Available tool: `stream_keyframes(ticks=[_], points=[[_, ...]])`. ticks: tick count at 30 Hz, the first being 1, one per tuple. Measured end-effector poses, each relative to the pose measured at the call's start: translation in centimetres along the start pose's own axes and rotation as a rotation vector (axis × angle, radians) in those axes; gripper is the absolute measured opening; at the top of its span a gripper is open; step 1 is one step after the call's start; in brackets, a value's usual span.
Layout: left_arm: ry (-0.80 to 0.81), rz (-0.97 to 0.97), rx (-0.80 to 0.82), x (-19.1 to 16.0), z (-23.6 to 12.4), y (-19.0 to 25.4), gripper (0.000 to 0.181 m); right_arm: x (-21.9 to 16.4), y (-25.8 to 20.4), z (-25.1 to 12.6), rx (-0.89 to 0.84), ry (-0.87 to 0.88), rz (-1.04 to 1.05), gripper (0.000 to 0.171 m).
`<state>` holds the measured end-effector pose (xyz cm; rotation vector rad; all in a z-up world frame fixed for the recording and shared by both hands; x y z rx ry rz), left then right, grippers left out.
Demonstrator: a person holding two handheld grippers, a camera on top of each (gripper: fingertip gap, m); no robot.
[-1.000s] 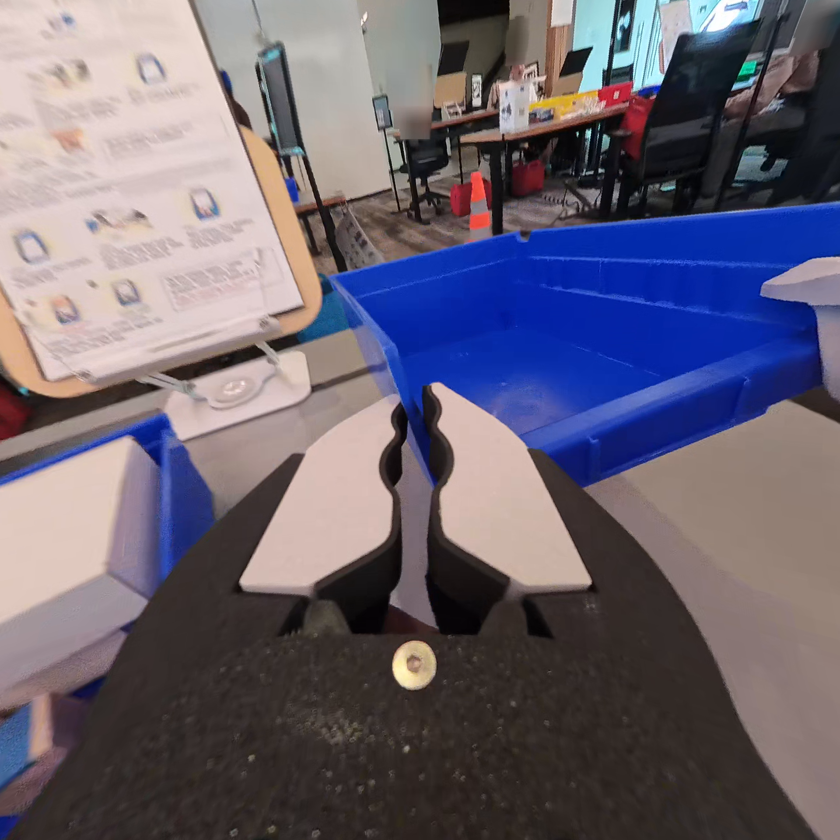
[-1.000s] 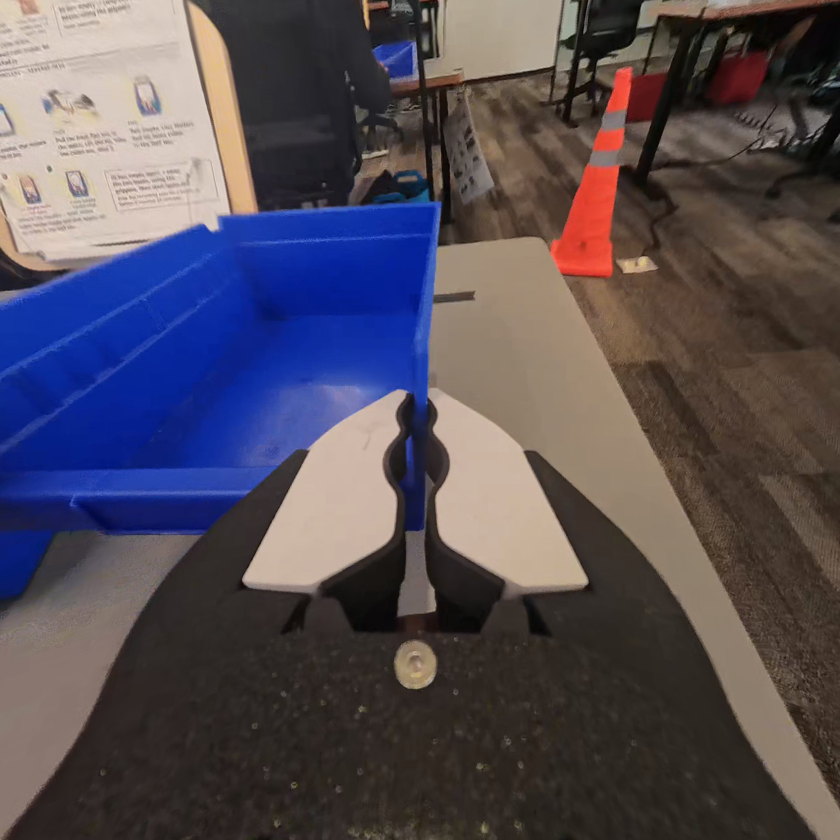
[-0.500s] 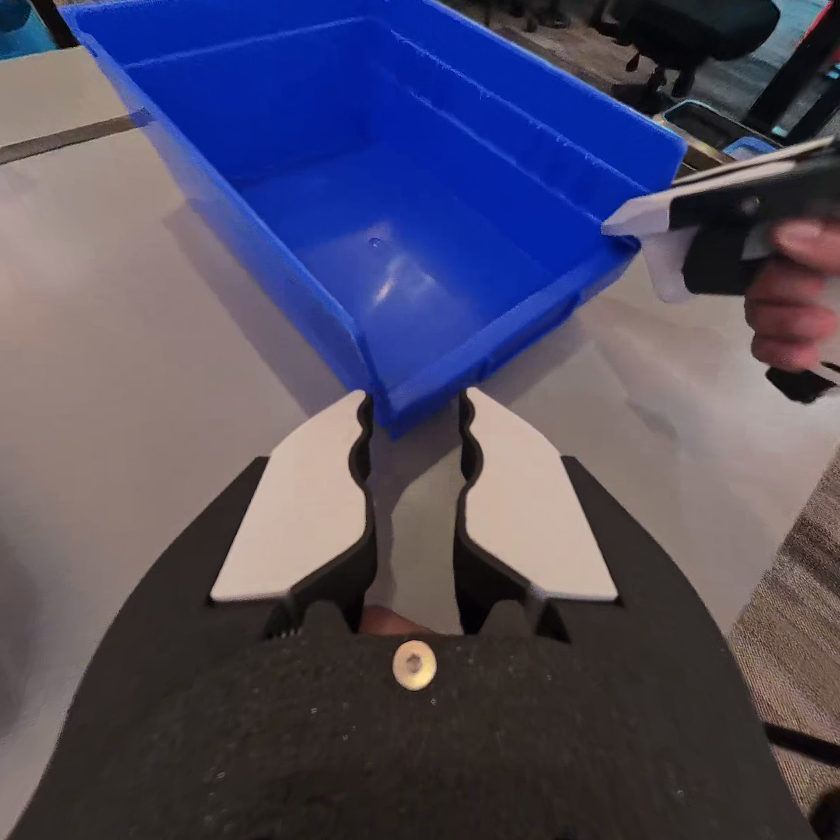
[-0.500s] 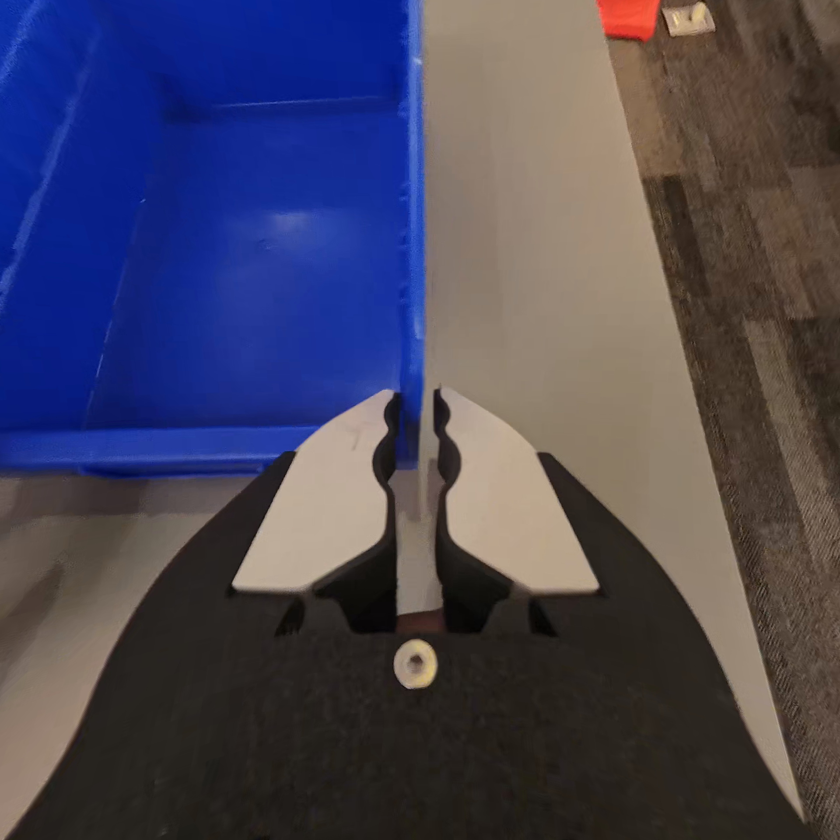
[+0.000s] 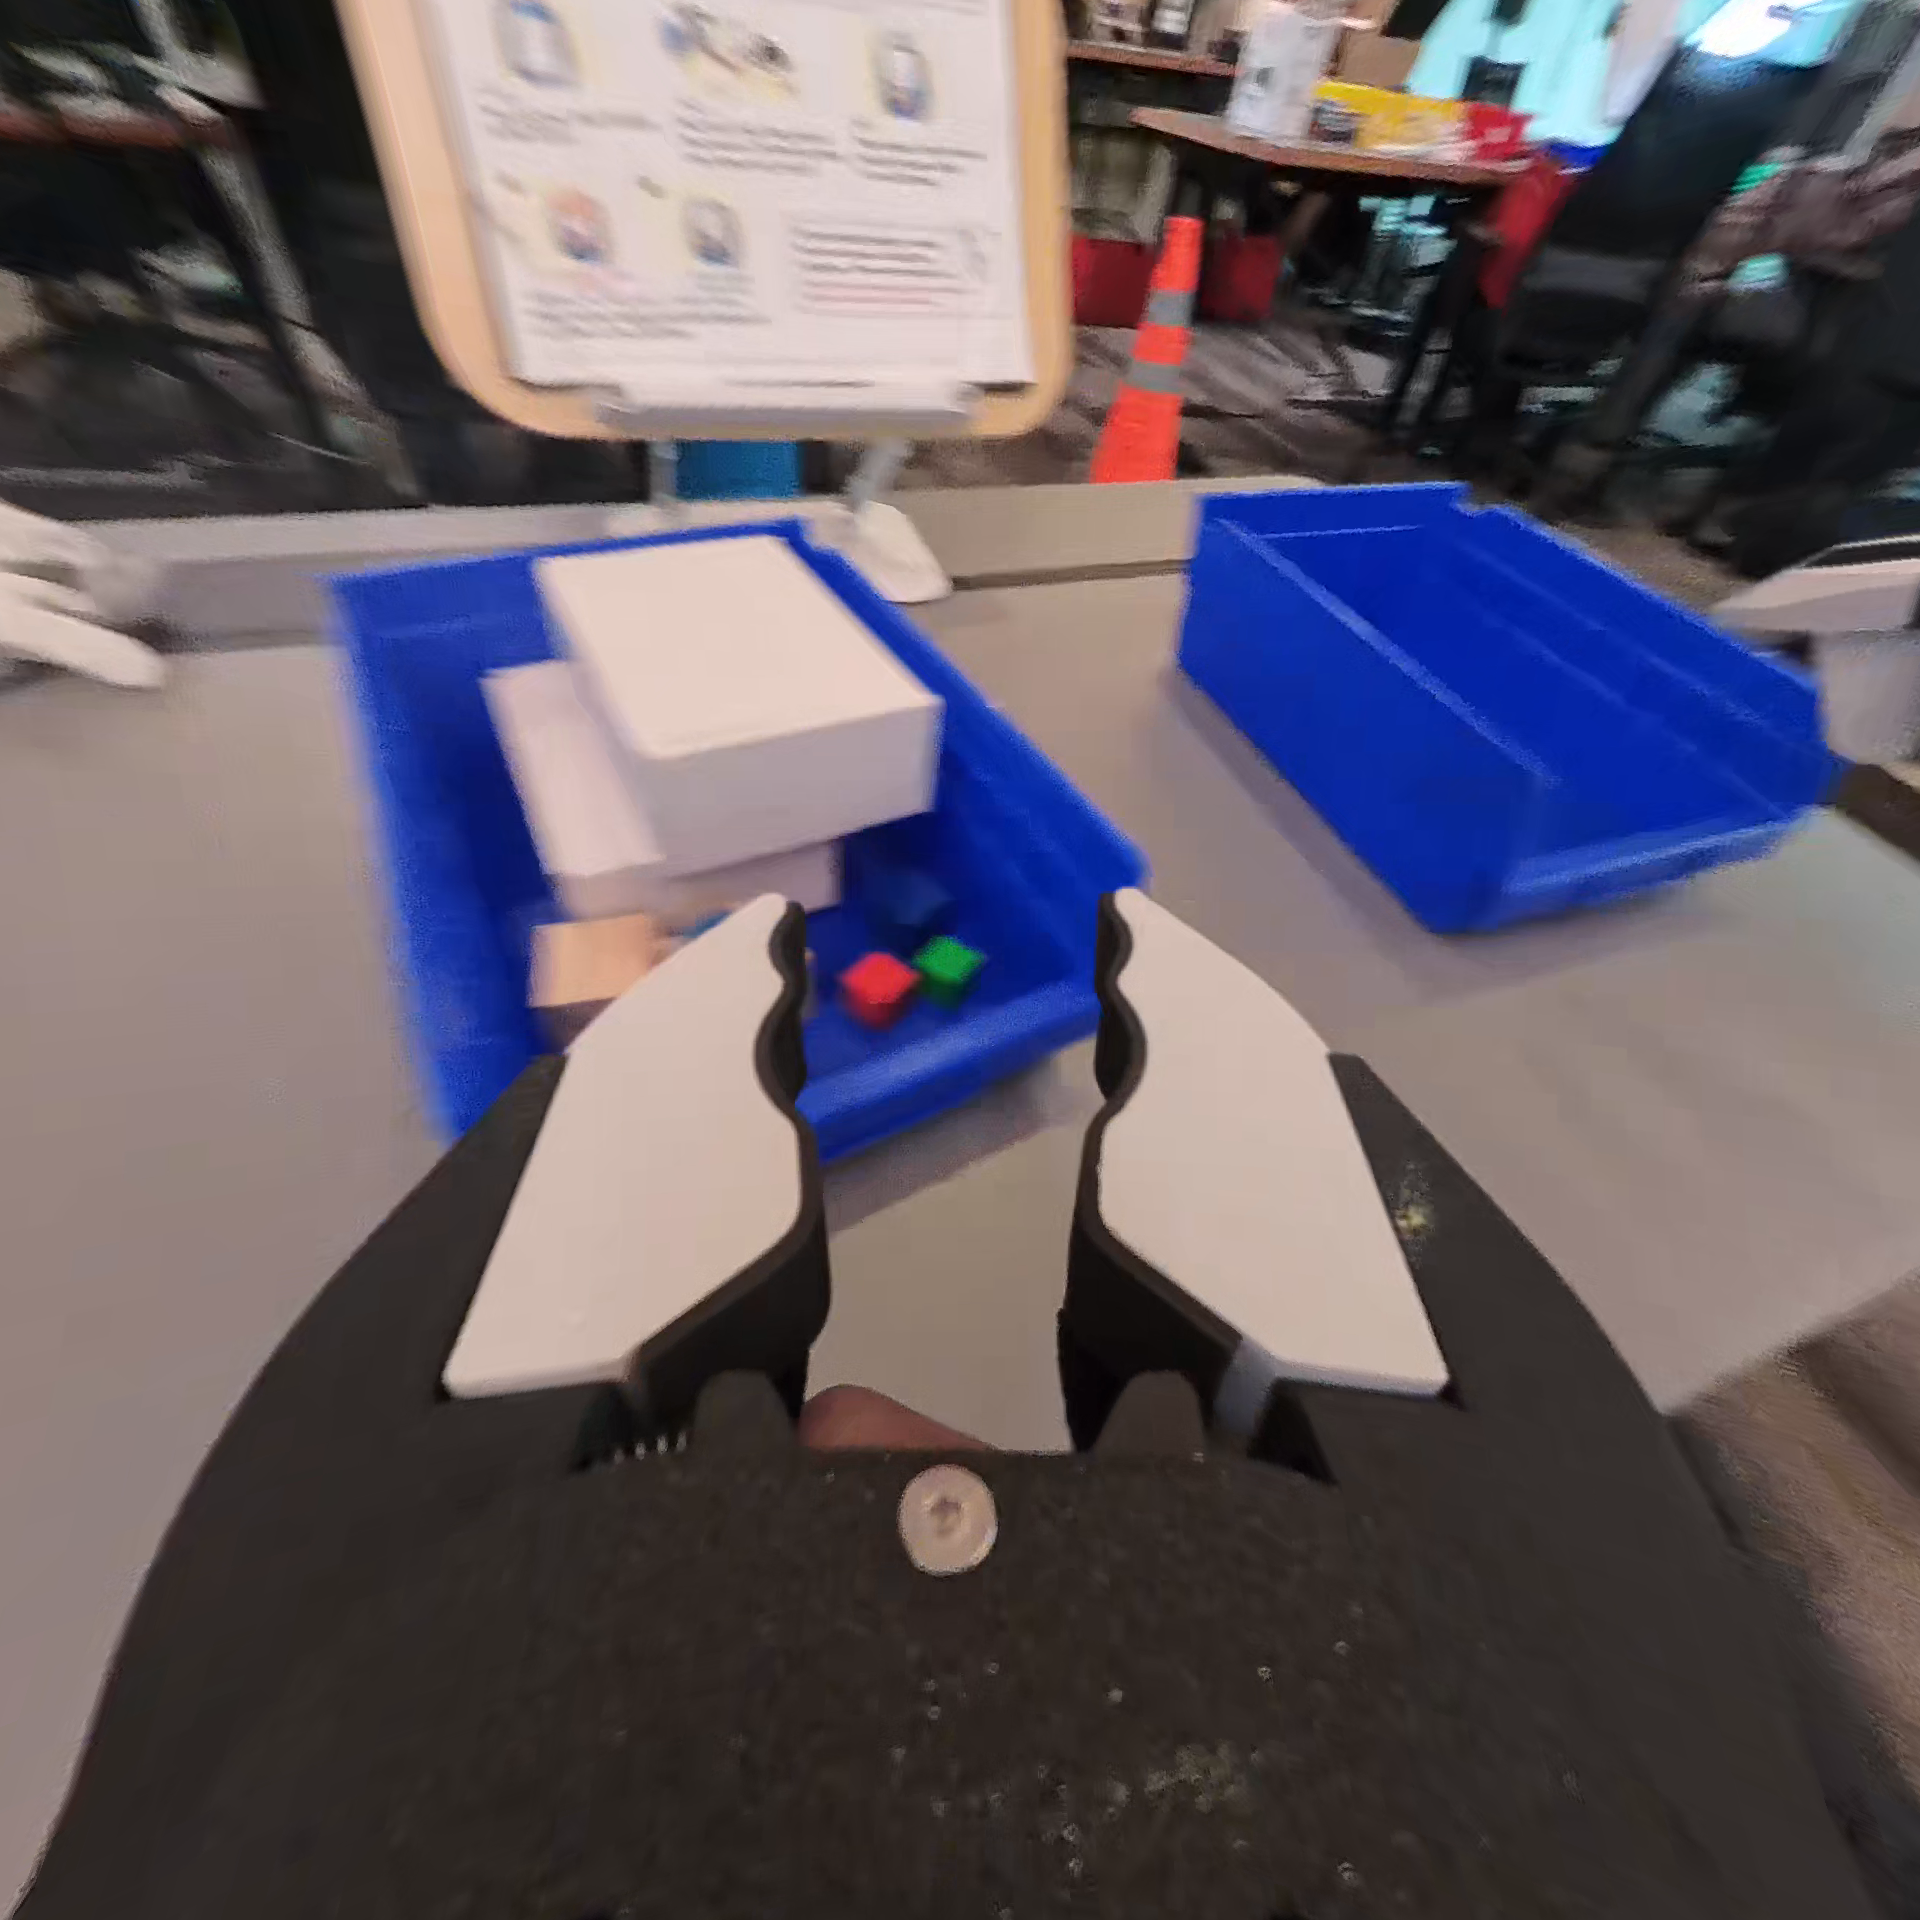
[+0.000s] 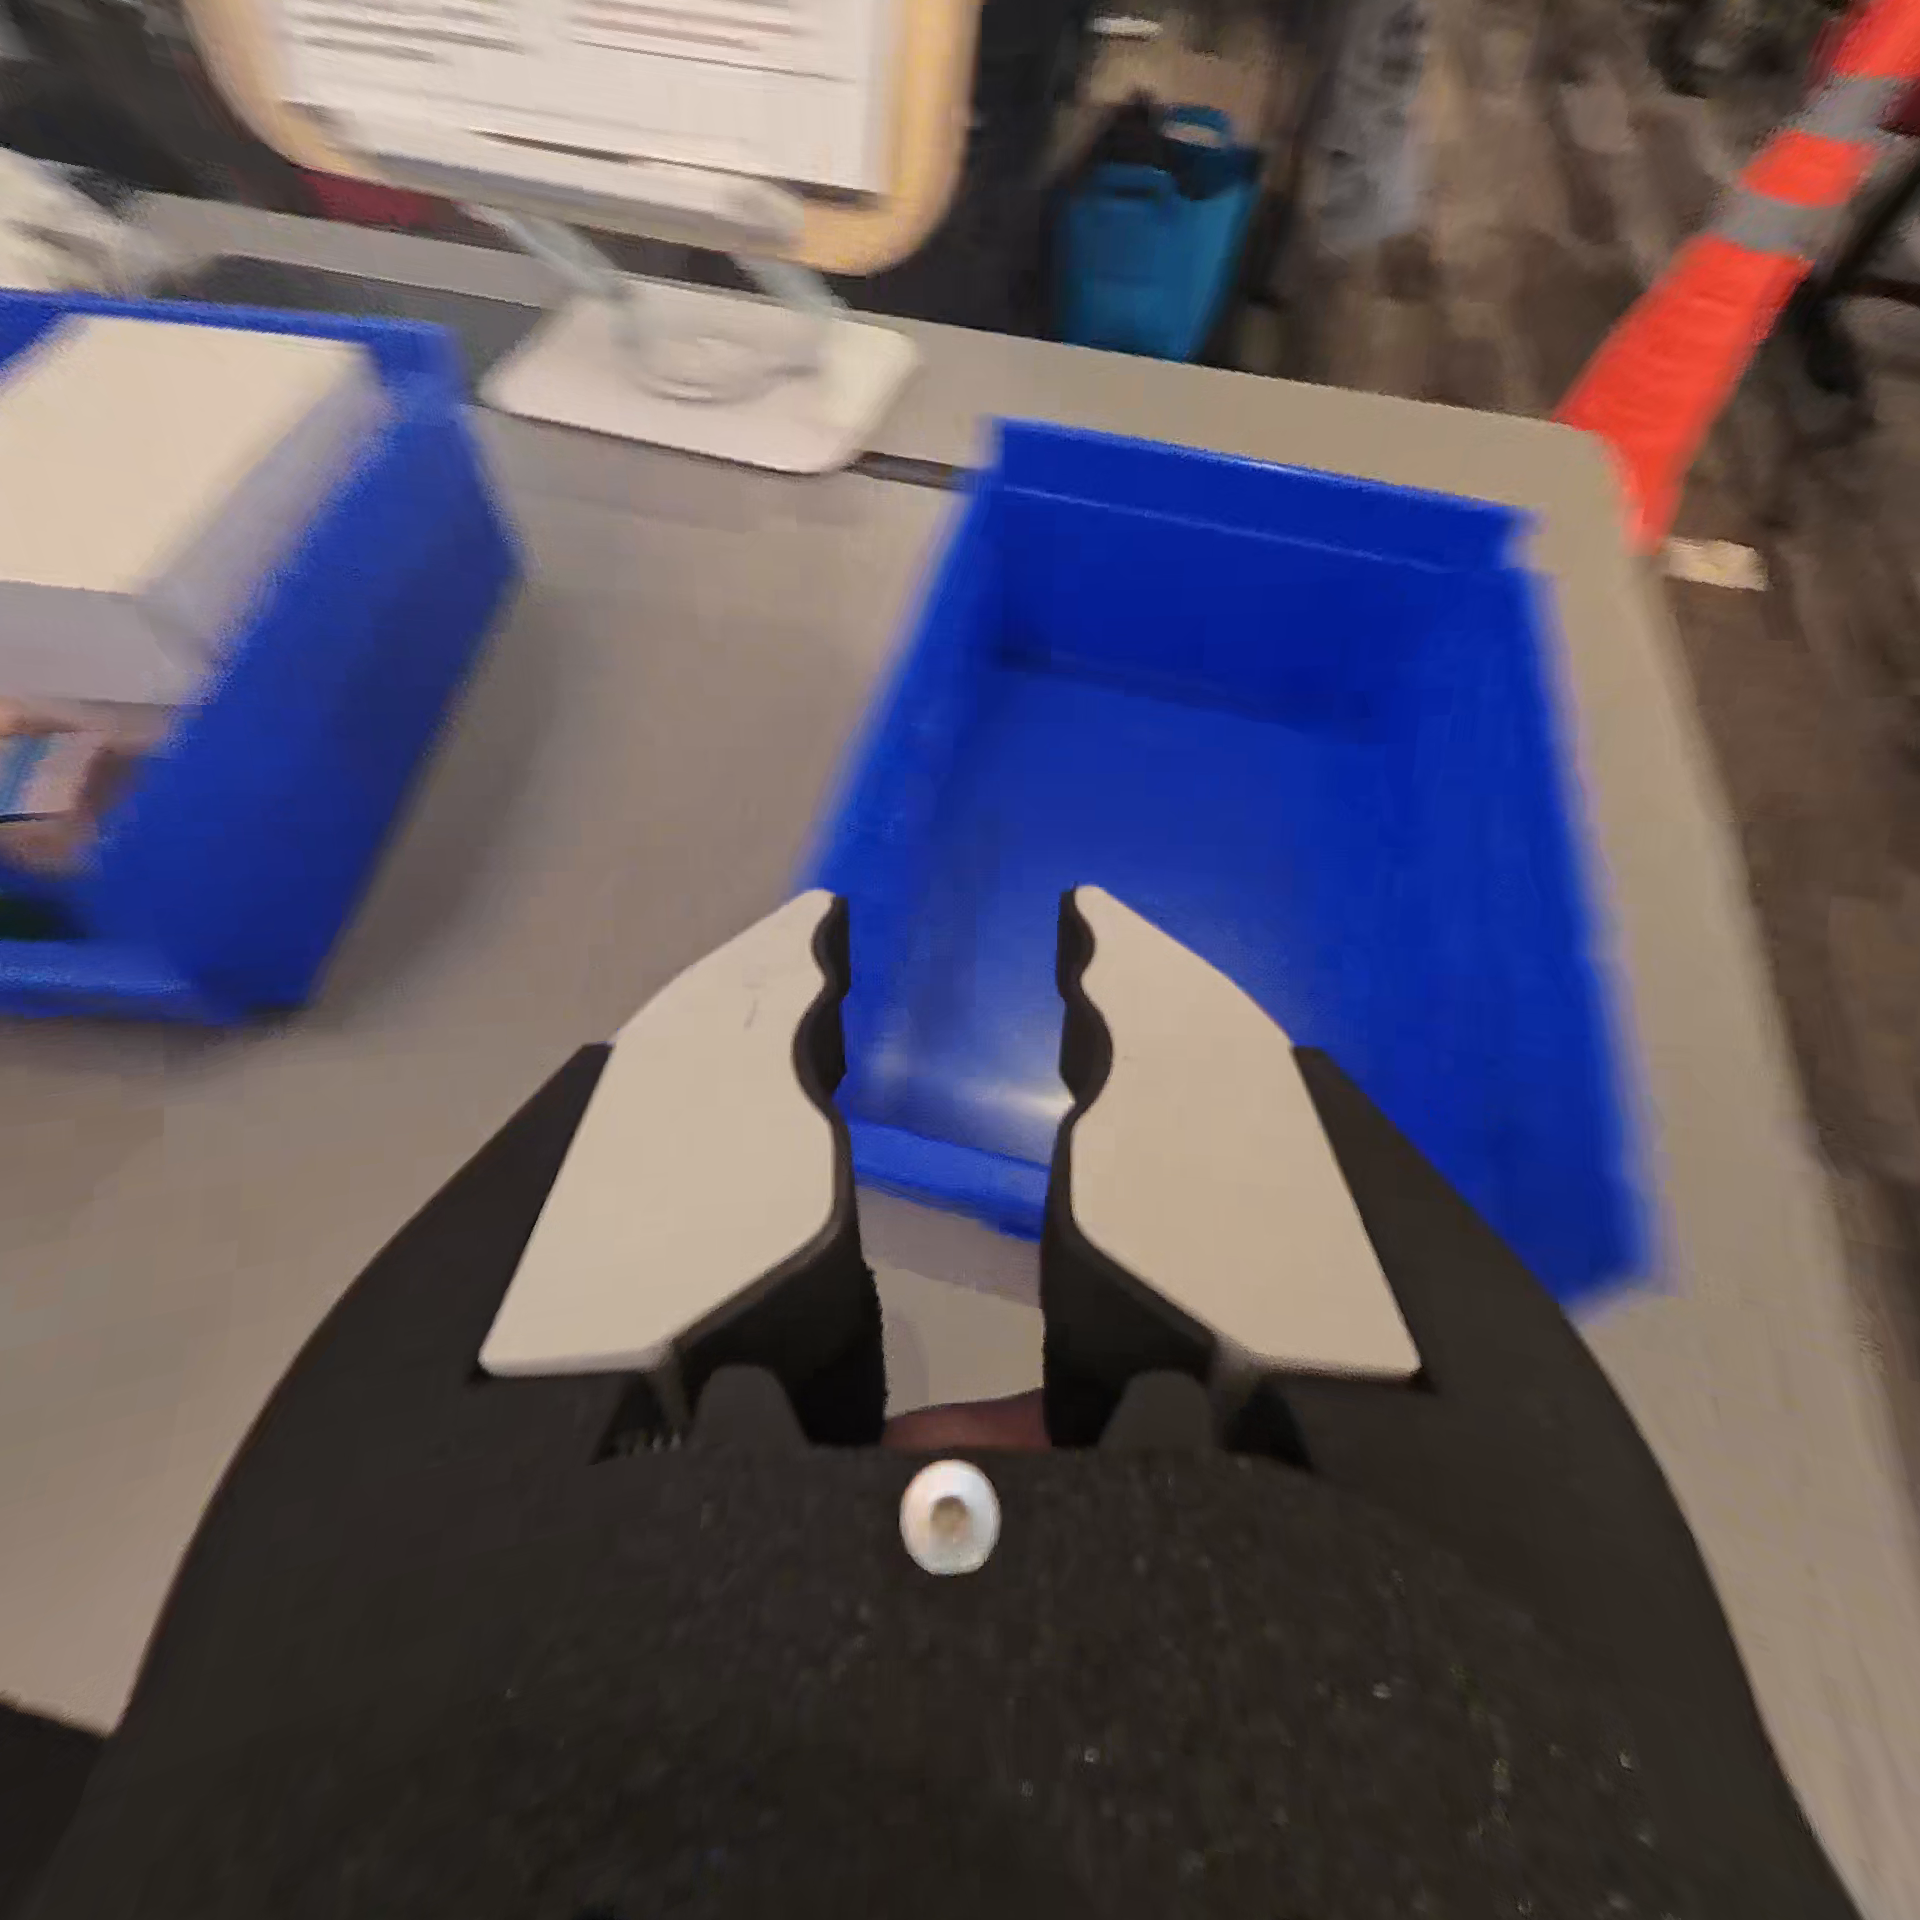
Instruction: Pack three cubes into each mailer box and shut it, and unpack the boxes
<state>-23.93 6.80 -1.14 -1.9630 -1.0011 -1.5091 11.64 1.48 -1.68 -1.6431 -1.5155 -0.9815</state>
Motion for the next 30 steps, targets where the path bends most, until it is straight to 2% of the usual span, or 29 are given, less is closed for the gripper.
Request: stream_keyframes(ticks=[3,6,9,12,14,16,17,18,19,24,30], points=[[-0.044,0.102,0.168,-1.2,-0.8,-5.3,0.058,-0.6,-9.6,3.3,0.233,0.004,-0.007,0.039],[-0.119,0.094,0.185,-4.0,-0.2,-7.6,0.064,-3.0,-17.2,6.4,0.372,0.015,-0.026,0.049],[-0.164,0.1,0.211,-6.9,1.3,-8.7,0.067,-5.2,-20.7,8.6,0.35,0.002,-0.067,0.061],[-0.176,0.142,0.217,-8.2,2.8,-9.2,0.059,-5.1,-23.0,9.3,0.375,0.02,-0.039,0.067],[-0.151,0.112,0.237,-7.8,4.2,-10.1,0.048,-4.1,-23.5,10.5,0.294,0.063,-0.029,0.061],[-0.169,0.007,0.212,-7.9,5.8,-10.6,0.027,-3.6,-23.7,12.1,0.189,0.057,-0.041,0.042],[-0.178,-0.042,0.205,-8.1,6.2,-11.0,0.022,-3.5,-23.6,12.8,0.121,0.042,-0.021,0.035],[-0.166,-0.046,0.221,-8.1,6.3,-11.6,0.01,-3.4,-23.1,13.1,0.027,0.037,0.007,0.017],[-0.169,-0.019,0.235,-8.0,6.3,-12.3,0.007,-3.3,-23.2,13.1,-0.004,0.023,0.067,0.005],[-0.144,-0.012,0.332,-6.6,4.3,-17.6,0.002,-2.7,-29.0,13.1,-0.024,0.029,0.072,0.005],[-0.115,0.017,0.355,-5.9,0.4,-28.4,0.002,-0.5,-40.0,15.1,0.007,0.084,0.026,0.005]])
Point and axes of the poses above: each gripper's, where its closed fingertips meet, z out along the fingers, x out of its top, y = z × x across the jaws, the point moved 4 cm from there along -z, back along the fingers, and after that the axes turned 2 degrees about x, right-handed, at the moved point
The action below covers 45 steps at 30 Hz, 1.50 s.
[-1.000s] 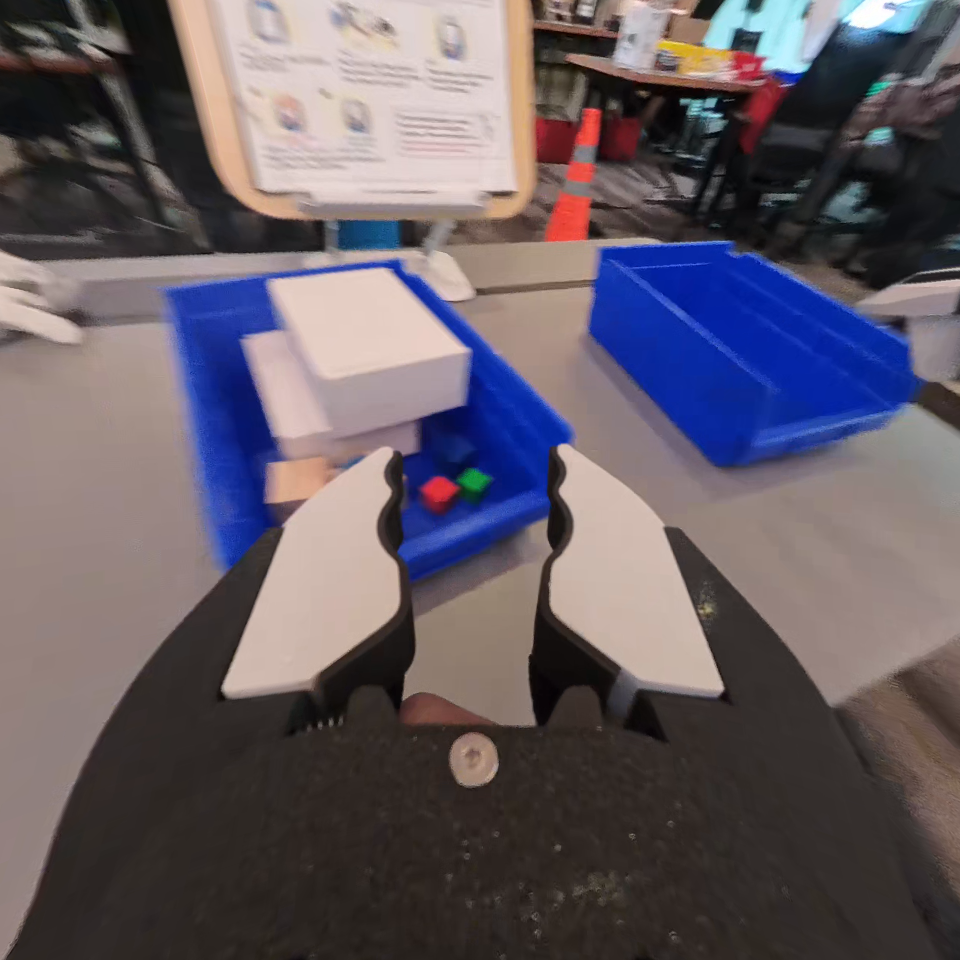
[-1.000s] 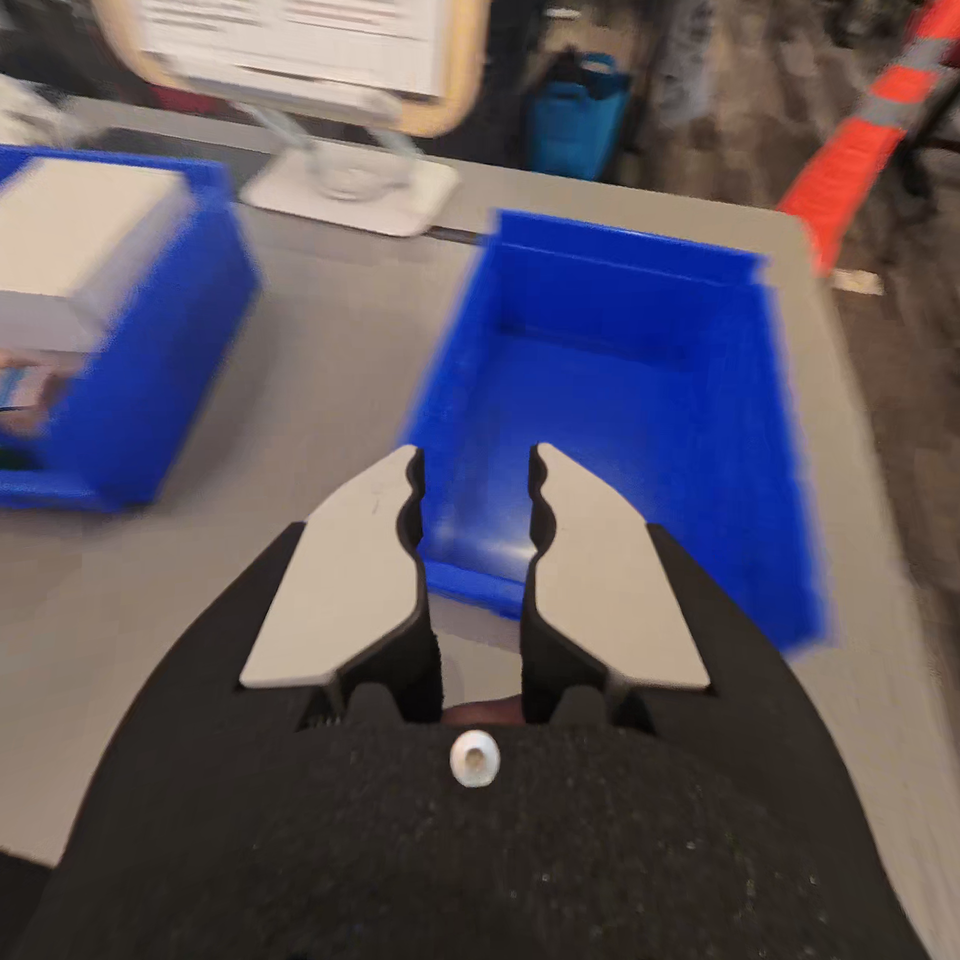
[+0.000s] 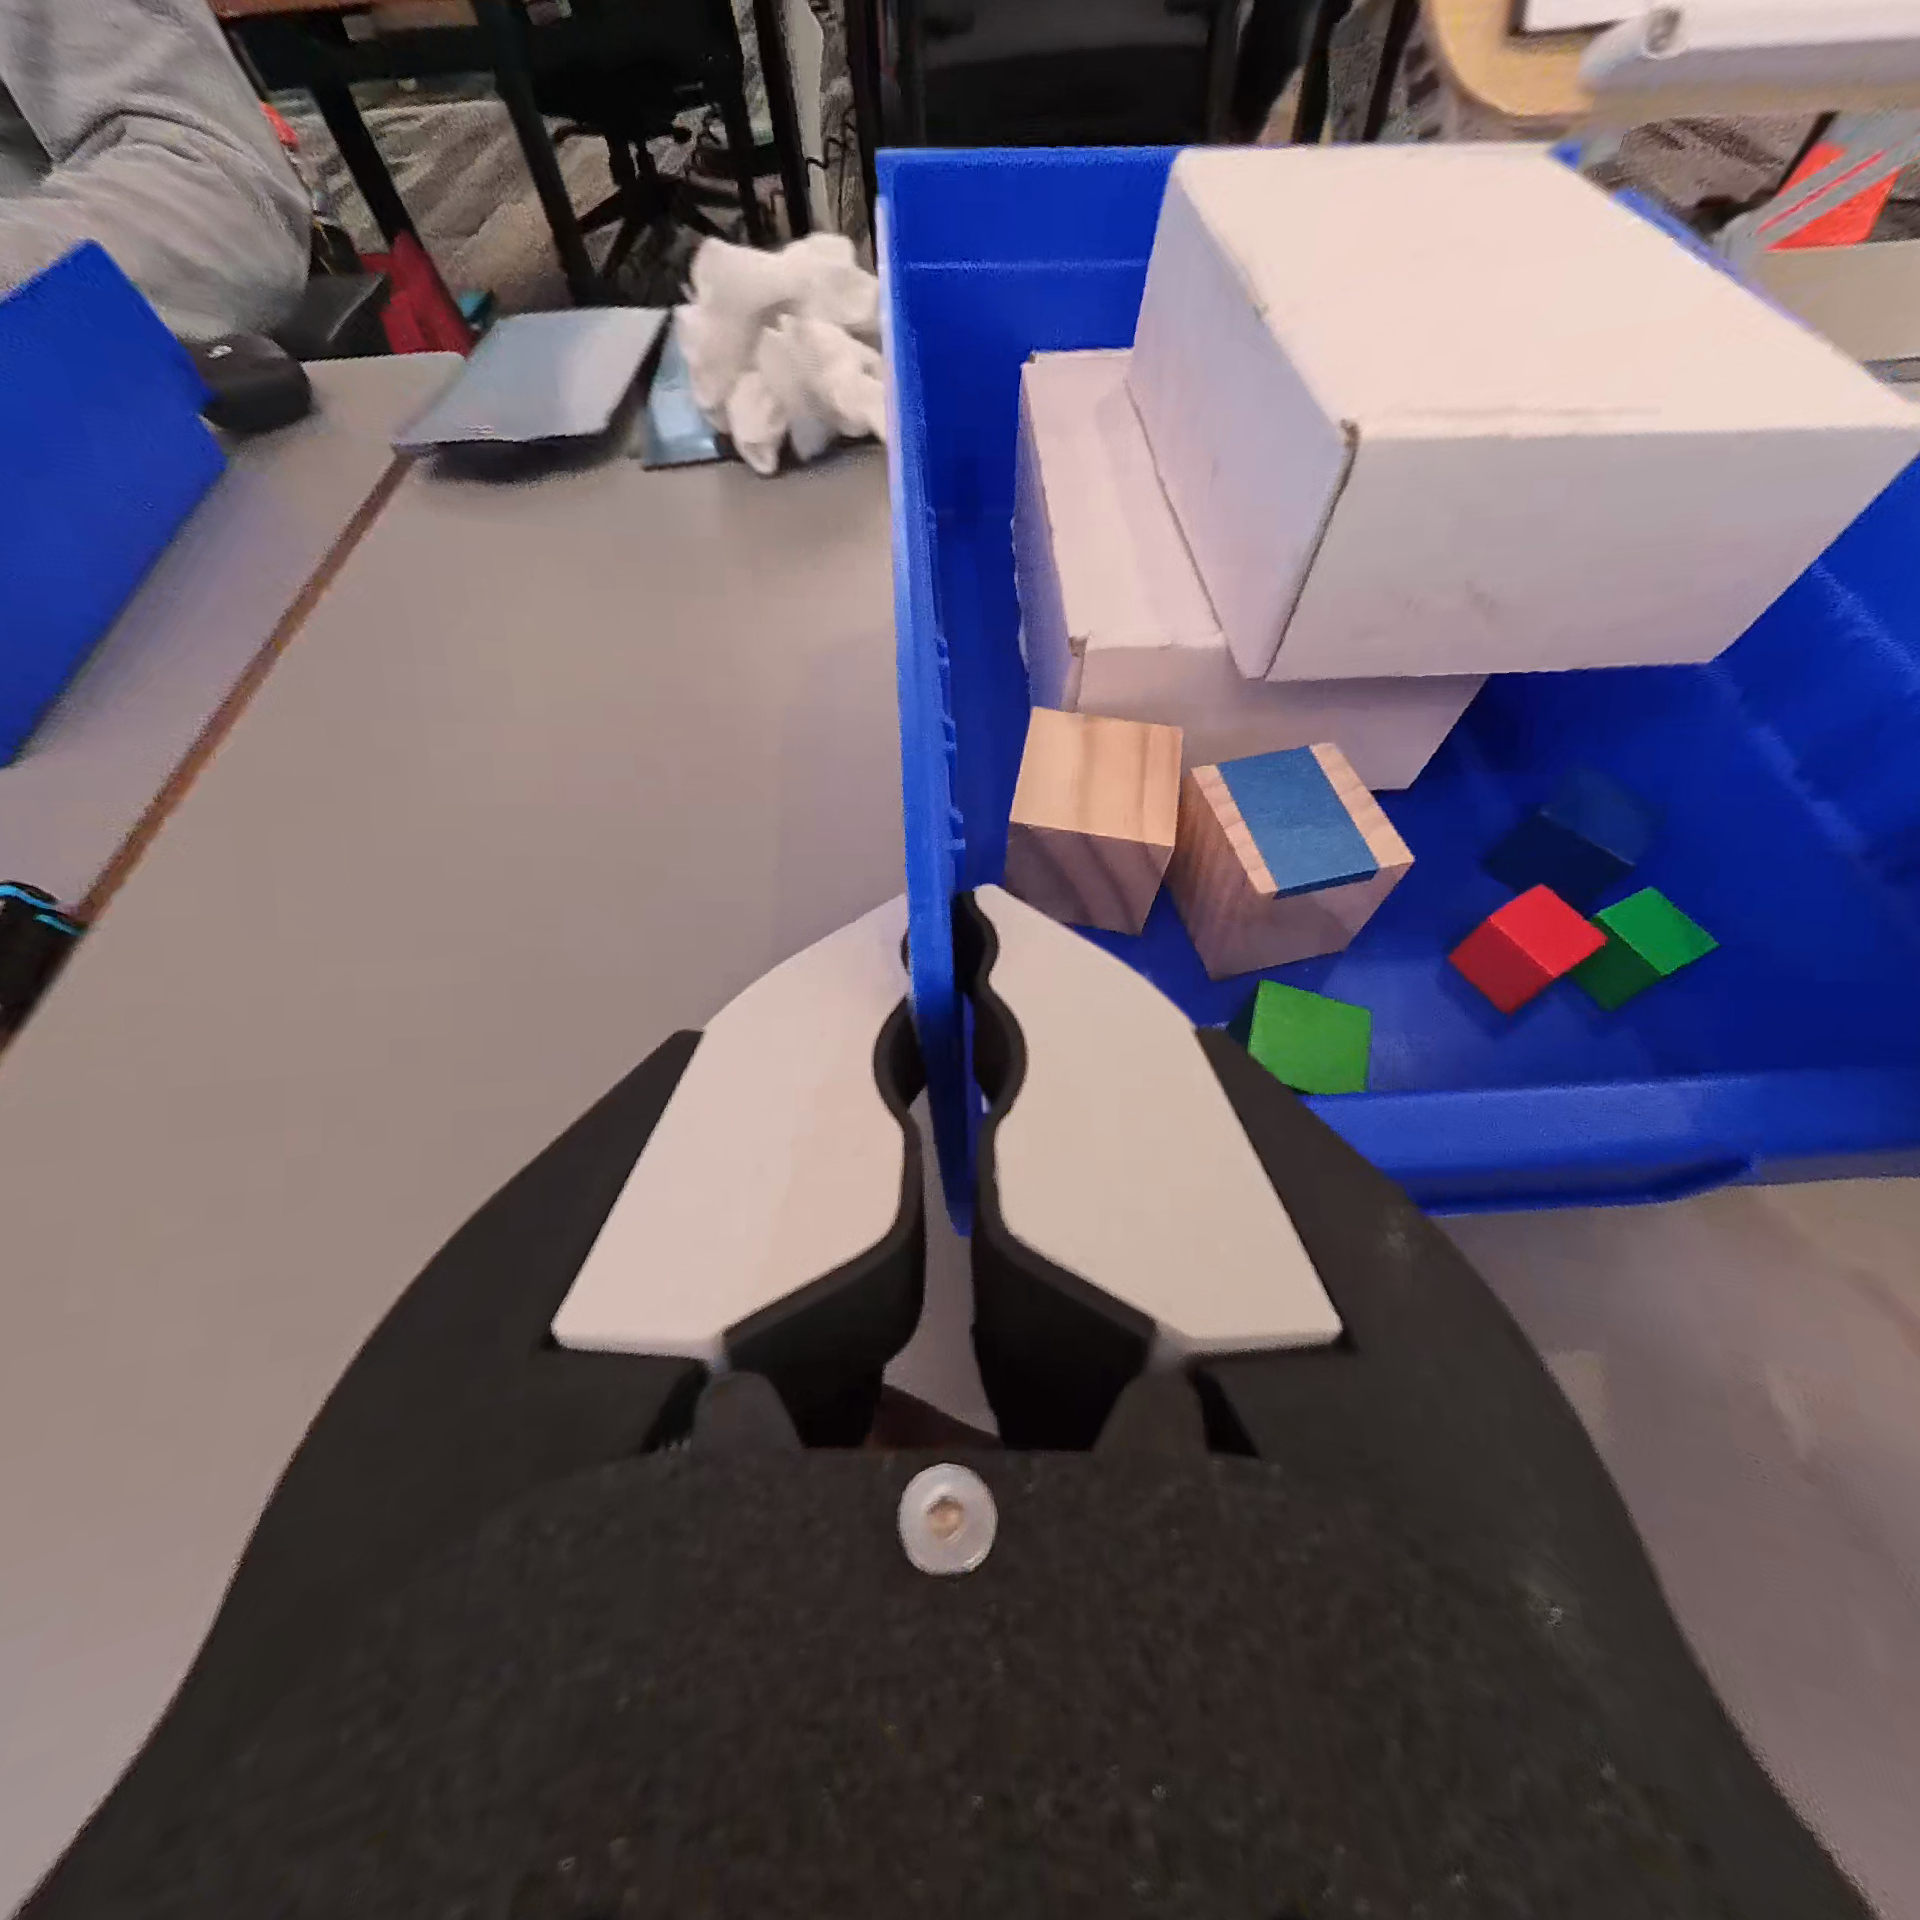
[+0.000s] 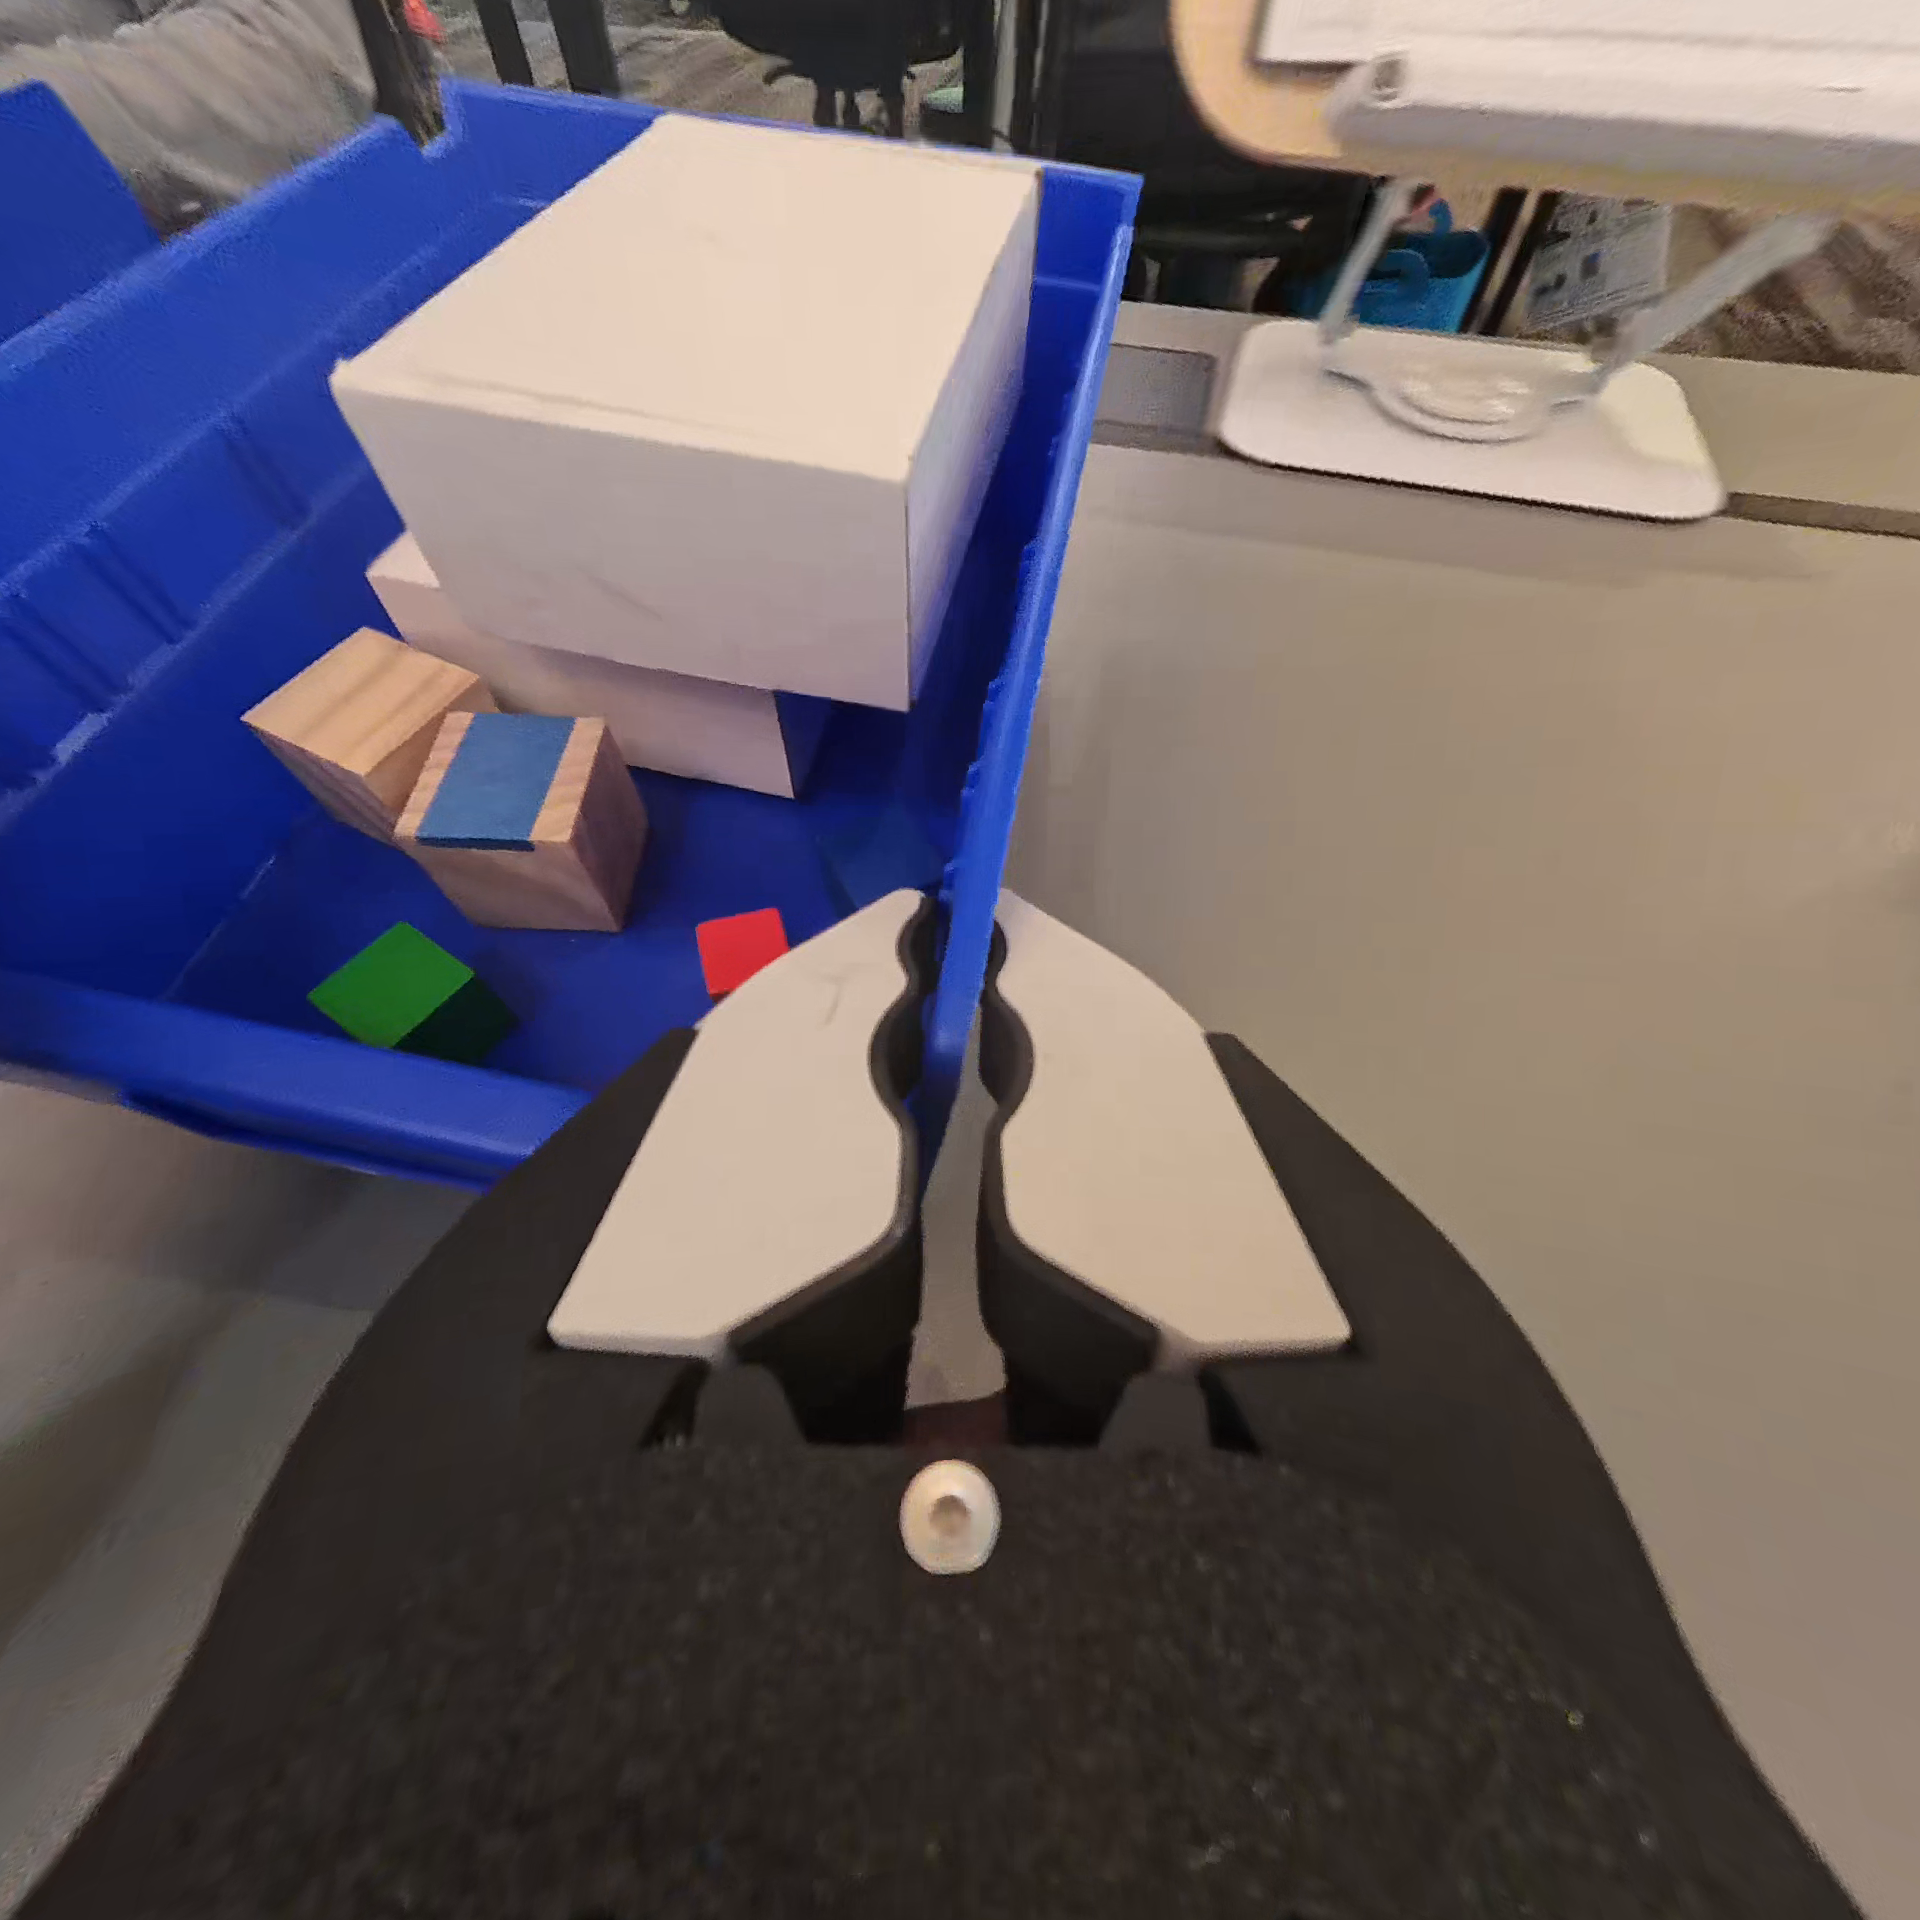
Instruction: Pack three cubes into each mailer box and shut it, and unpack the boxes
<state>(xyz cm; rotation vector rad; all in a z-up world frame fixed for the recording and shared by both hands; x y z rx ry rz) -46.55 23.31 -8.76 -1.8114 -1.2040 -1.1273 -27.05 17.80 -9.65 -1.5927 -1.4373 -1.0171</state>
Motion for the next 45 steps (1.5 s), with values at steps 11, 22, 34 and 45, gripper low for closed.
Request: stream_keyframes(ticks=[11,22,34,45], points=[[-0.06,-0.05,0.109,-2.2,0.8,-7.8,0.039,-1.1,-7.5,1.3,0.325,0.018,-0.054,0.028],[0.091,-0.246,-0.188,-0.4,-5.4,2.2,0.044,-6.5,15.2,-8.1,0.435,-0.068,-0.051,0.043],[0.053,-0.138,-0.394,-1.3,-4.8,13.6,0.042,-6.6,29.8,-11.6,0.217,0.032,-0.003,0.036],[0.092,0.062,-0.287,-1.5,-4.1,13.5,0.045,-7.7,27.7,-11.4,0.25,-0.033,-0.082,0.032]])
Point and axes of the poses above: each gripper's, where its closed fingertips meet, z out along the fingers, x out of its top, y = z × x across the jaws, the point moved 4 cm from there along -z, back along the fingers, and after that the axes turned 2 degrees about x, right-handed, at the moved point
